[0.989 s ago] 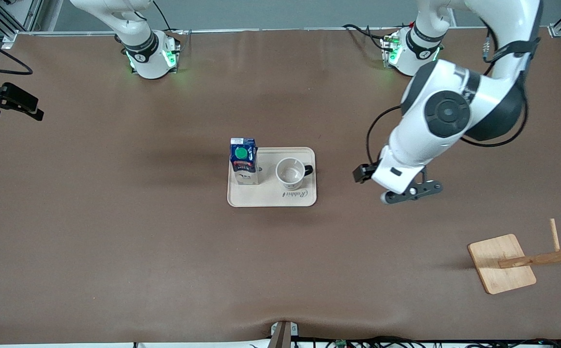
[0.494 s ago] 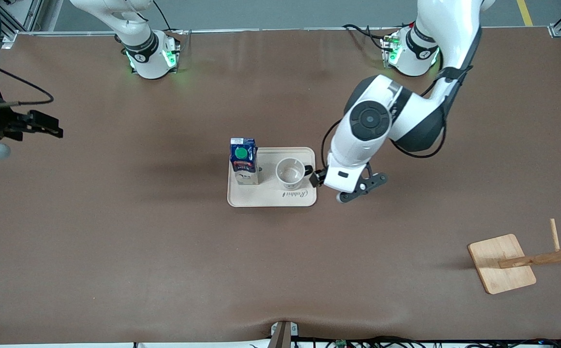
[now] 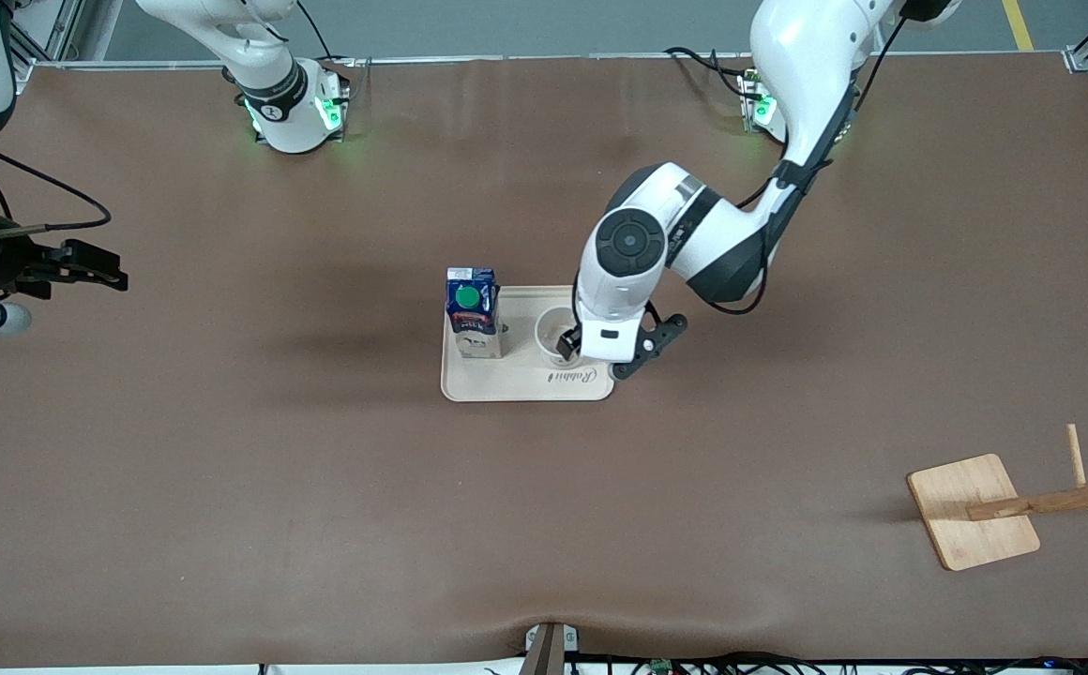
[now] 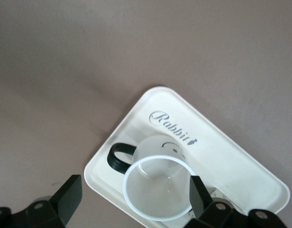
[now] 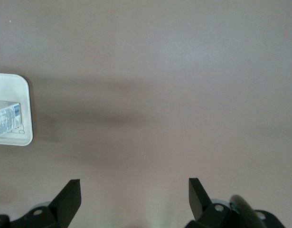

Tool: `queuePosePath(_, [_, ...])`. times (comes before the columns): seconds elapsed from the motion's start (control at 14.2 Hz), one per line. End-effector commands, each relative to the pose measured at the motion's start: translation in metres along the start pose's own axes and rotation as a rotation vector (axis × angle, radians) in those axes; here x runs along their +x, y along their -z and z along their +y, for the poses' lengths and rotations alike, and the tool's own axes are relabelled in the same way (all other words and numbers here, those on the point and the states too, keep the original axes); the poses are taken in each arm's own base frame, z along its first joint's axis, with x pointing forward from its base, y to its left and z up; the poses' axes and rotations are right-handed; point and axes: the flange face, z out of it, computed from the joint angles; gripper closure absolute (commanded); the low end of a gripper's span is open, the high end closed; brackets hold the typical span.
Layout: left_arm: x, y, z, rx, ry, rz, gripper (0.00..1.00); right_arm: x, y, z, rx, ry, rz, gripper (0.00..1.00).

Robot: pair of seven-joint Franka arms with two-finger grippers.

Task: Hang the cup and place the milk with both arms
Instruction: 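Reach the left gripper over the white mug on the tray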

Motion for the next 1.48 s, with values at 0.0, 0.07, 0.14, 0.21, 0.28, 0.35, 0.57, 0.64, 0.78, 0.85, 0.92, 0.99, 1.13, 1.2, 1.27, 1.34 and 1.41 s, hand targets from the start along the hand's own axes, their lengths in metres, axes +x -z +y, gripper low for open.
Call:
queuePosePath(0.0, [-0.015,-0.008,0.009,-0.023,0.096,0.009,0.17,0.017,-0.002,-0.025,0.011,0.044,0.034,0.00])
queuePosePath(0.07, [-0.019,-0.015,0.009,-0.013,0.121,0.007,0.20,0.022,-0.003,-0.033,0.019,0.054,0.059,0.00])
queuePosePath(0.14, [-0.029,-0.019,0.010,-0.009,0.128,0.004,0.23,0.028,-0.010,-0.036,0.036,0.045,0.063,0.00])
queuePosePath(0.21, [-0.031,-0.024,0.011,-0.002,0.155,0.005,0.28,0.033,-0.017,-0.041,0.066,0.029,0.056,0.00])
queuePosePath(0.28, [-0.033,-0.026,0.012,0.000,0.161,0.006,0.30,0.038,-0.024,-0.047,0.095,0.009,0.049,0.00])
queuePosePath(0.35, [-0.034,-0.027,0.013,-0.001,0.155,0.016,0.32,0.041,-0.031,-0.057,0.111,-0.011,0.037,0.00])
queuePosePath(0.57, [-0.041,-0.033,0.015,-0.015,0.144,0.023,0.33,0.042,-0.033,-0.084,0.106,-0.065,0.026,0.00])
queuePosePath(0.64, [-0.042,-0.034,0.015,-0.015,0.156,0.023,0.33,0.042,-0.035,-0.087,0.107,-0.082,0.017,0.00])
queuePosePath(0.78, [-0.042,-0.037,0.015,-0.010,0.198,0.022,0.33,0.041,-0.037,-0.095,0.106,-0.096,0.010,0.00])
queuePosePath(0.85, [-0.047,-0.043,0.015,-0.001,0.203,0.022,0.33,0.040,-0.037,-0.104,0.103,-0.113,0.005,0.00])
queuePosePath(0.92, [-0.051,-0.045,0.015,0.003,0.204,0.021,0.34,0.040,-0.038,-0.112,0.102,-0.147,0.002,0.00])
queuePosePath(0.99, [-0.050,-0.047,0.016,0.002,0.205,0.022,0.34,0.039,-0.038,-0.119,0.101,-0.167,-0.001,0.00])
queuePosePath(1.13, [-0.048,-0.048,0.016,0.001,0.205,0.024,0.35,0.039,-0.039,-0.124,0.099,-0.174,-0.003,0.00])
queuePosePath(1.2, [-0.044,-0.044,0.017,-0.005,0.196,0.027,0.36,0.039,-0.041,-0.124,0.099,-0.174,-0.005,0.00])
queuePosePath(1.27, [-0.039,-0.042,0.017,-0.010,0.193,0.031,0.36,0.039,-0.041,-0.125,0.099,-0.174,-0.005,0.00])
queuePosePath(1.34, [-0.036,-0.038,0.019,-0.020,0.188,0.037,0.36,0.039,-0.041,-0.126,0.099,-0.173,-0.005,0.00])
queuePosePath(1.41, [-0.033,-0.028,0.024,-0.041,0.163,0.052,0.36,0.039,-0.041,-0.126,0.099,-0.174,-0.004,0.00])
